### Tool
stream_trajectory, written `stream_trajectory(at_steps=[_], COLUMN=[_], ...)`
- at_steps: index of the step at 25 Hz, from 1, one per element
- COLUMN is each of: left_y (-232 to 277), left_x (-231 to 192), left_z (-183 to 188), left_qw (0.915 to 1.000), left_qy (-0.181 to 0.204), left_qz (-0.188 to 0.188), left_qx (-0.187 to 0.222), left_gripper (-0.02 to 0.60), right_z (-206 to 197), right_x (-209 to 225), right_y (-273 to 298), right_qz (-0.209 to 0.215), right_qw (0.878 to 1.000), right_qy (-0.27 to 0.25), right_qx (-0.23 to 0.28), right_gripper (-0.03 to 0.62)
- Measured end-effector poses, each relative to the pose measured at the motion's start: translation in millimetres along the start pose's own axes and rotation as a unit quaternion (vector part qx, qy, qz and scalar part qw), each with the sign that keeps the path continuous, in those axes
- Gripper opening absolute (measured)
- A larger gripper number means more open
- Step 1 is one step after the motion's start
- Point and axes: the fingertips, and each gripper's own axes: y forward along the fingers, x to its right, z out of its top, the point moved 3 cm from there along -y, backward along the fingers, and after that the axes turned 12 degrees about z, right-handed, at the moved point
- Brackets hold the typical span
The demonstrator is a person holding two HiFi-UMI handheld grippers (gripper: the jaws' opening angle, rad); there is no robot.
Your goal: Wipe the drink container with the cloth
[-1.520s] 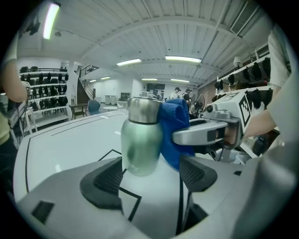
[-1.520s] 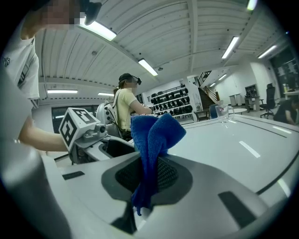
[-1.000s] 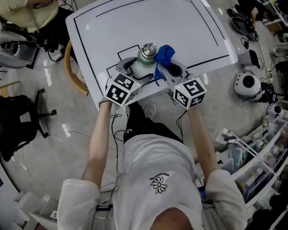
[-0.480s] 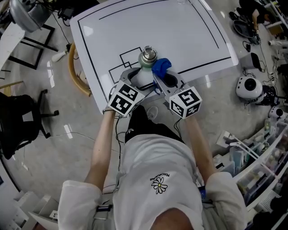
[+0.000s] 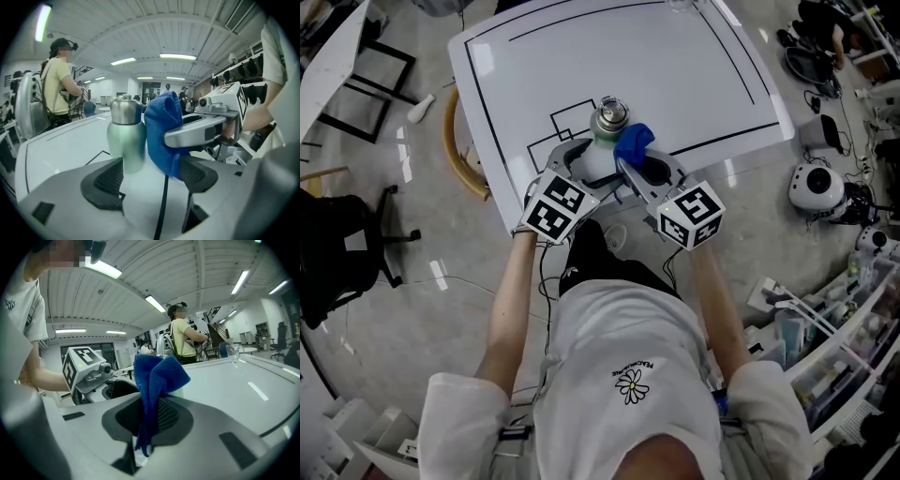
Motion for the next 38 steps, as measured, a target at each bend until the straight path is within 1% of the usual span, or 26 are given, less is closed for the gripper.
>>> stream_trajectory(at_steps=[4,8,10,13,15,18,19,20,21,25,31,35,38], left_y=[-10.0,-7.7,-5.4,-3.0,-0.8,4.4,5.5,6.1,6.4,6.6,4.2,4.3,5.0], left_x=[-15.9,-21.5,-21.2,-22.9,-23.7,-24.6,-25.8,-27.4,-28.8,-31.5,-32.9,-34.0,-32.3], left_z=[23.4,42.2,45.5,48.0,50.0,50.6,50.6,50.6,50.8,51.4,48.3,48.5,48.8], left_qw=[0.9989,0.9977,0.9975,0.9965,0.9959,0.9937,0.9924,0.9911,0.9903,0.9904,0.9904,0.9905,0.9903], left_qy=[-0.003,0.001,0.010,0.023,0.028,0.037,0.038,0.038,0.038,0.038,0.035,0.035,0.035], left_qz=[0.034,0.048,0.056,0.072,0.081,0.104,0.116,0.127,0.132,0.130,0.130,0.130,0.131], left_qx=[0.033,0.048,0.044,0.035,0.030,0.020,0.018,0.018,0.018,0.025,0.029,0.030,0.031], left_gripper=[0.365,0.365,0.365,0.365,0.365,0.362,0.348,0.290,0.276,0.275,0.273,0.273,0.273], right_z=[36.7,83.7,103.8,119.7,120.3,113.2,110.6,108.4,106.8,105.2,103.7,98.8,94.3], right_x=[5.4,19.7,25.1,30.4,32.5,31.4,29.4,26.8,23.9,16.1,8.5,-4.1,-8.4], right_y=[-16.9,-27.9,-28.3,-14.3,2.4,26.1,31.1,34.5,36.9,41.6,43.1,43.2,39.5], right_qz=[-0.013,-0.027,-0.025,0.005,0.033,0.069,0.078,0.084,0.089,0.092,0.095,0.114,0.118], right_qw=[0.999,0.995,0.991,0.986,0.980,0.973,0.971,0.969,0.967,0.960,0.960,0.955,0.953], right_qy=[-0.035,-0.088,-0.123,-0.169,-0.191,-0.199,-0.200,-0.202,-0.205,-0.224,-0.222,-0.231,-0.236], right_qx=[0.023,0.045,0.039,-0.005,-0.047,-0.096,-0.107,-0.116,-0.123,-0.140,-0.138,-0.148,-0.152], right_gripper=[0.043,0.043,0.043,0.043,0.043,0.043,0.043,0.043,0.043,0.043,0.043,0.043,0.043])
